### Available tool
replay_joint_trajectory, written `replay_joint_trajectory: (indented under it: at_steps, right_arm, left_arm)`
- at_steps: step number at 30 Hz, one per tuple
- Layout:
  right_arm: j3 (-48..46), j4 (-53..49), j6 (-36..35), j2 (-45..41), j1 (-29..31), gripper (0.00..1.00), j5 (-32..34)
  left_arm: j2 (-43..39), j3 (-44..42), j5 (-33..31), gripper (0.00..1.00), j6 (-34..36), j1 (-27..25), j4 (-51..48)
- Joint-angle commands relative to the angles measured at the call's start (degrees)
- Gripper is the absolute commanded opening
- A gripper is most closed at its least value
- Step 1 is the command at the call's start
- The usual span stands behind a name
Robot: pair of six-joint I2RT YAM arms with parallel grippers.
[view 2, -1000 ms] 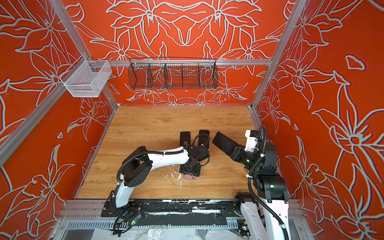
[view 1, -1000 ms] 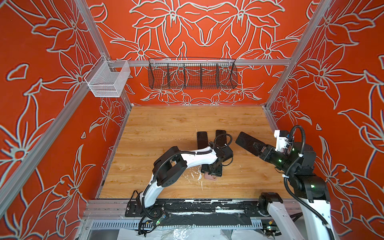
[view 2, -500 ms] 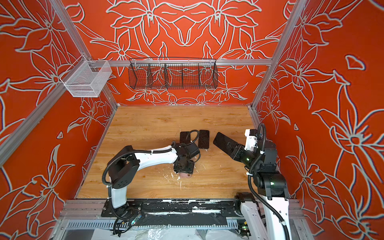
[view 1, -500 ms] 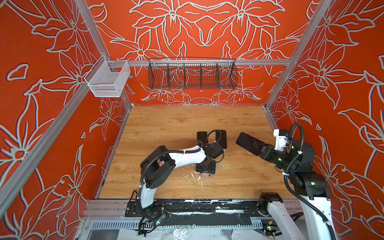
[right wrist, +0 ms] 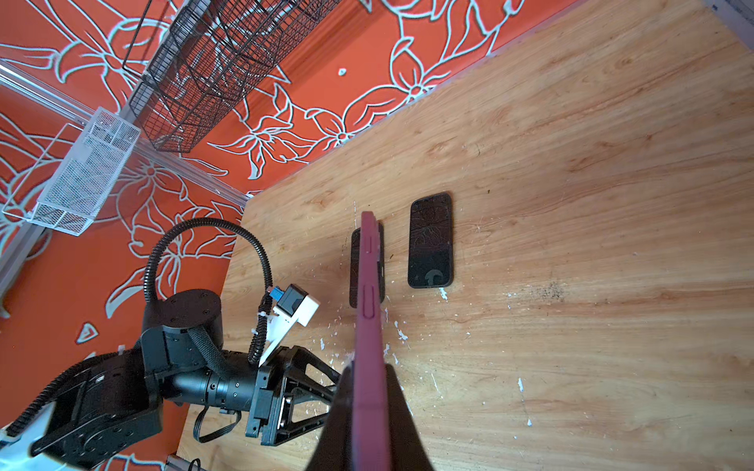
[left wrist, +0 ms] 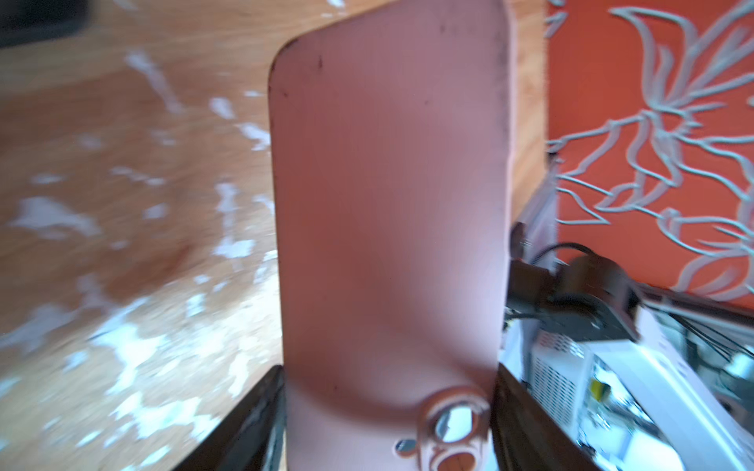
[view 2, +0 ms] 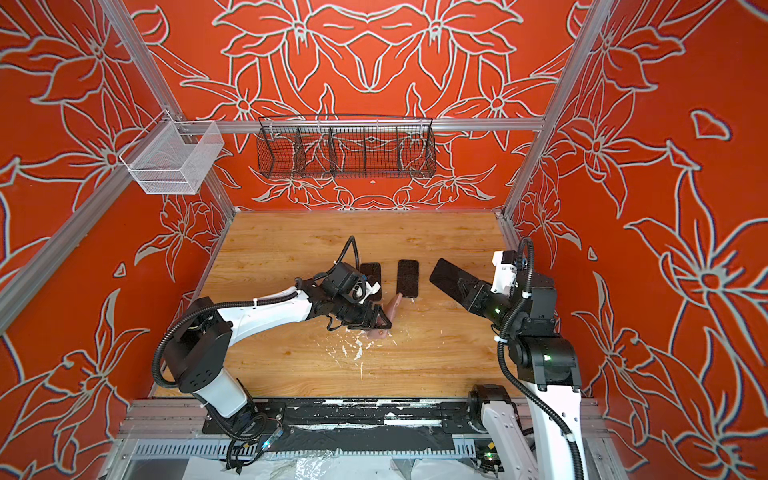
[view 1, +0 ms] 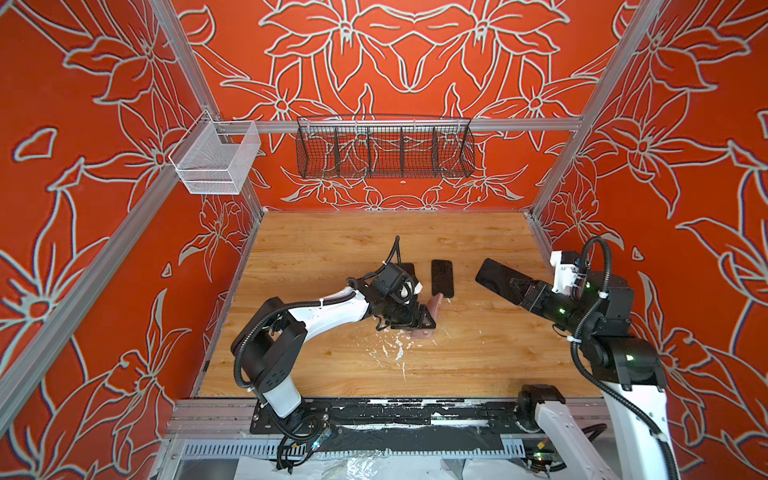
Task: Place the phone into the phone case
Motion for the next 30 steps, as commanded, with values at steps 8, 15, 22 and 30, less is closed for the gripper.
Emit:
replay_joint_trajectory:
  at_steps: [8, 15, 22, 30]
  right_arm:
    - [4.92, -0.34, 0.85, 0.25, -0.24, 0.00, 1.20]
    - [6.50, -1.82, 0.61, 0.32, -0.20, 0.00, 1.48]
    - [6.83, -2.72, -0.19, 0.68, -0.21, 0.00, 1.47]
    - [5.04, -2.49, -0.81, 0.43, -0.21, 0.00, 1.07]
  left_arm:
    - [5.64, -13.52, 9.77, 0.77, -29.56, 1.09, 48.72]
    - [16.16, -20.88, 5.09, 0.76, -46.89, 2.73, 75.02]
    - [5.53, -19.70, 0.32, 0.76, -32.47, 3.02, 49.75]
    - [-2.61, -2.62, -12.20, 0.80, -8.76, 0.20, -10.99]
